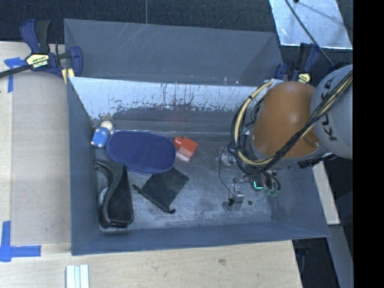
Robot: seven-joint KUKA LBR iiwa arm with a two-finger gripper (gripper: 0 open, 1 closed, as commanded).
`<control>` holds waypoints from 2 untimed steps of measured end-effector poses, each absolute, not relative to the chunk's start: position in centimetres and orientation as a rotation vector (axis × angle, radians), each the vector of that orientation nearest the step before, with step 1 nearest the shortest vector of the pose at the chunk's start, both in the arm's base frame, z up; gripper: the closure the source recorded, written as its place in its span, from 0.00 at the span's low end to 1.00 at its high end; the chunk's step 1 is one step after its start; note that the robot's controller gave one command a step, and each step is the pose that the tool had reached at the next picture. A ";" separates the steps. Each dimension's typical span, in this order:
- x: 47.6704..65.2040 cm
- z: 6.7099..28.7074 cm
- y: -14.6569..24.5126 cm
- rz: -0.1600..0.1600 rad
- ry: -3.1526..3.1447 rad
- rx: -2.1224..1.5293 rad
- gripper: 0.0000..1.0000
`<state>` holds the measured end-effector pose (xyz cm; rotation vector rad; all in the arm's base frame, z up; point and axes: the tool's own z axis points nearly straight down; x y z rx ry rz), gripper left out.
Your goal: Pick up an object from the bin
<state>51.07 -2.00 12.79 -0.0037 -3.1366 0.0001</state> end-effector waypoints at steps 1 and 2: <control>56.4 8.7 4.1 -0.004 -3.146 0.054 0.00; 58.8 7.3 4.2 0.003 -3.134 0.328 0.00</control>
Offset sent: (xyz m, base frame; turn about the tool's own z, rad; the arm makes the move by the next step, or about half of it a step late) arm 0.0511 0.0571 -0.0393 -0.0302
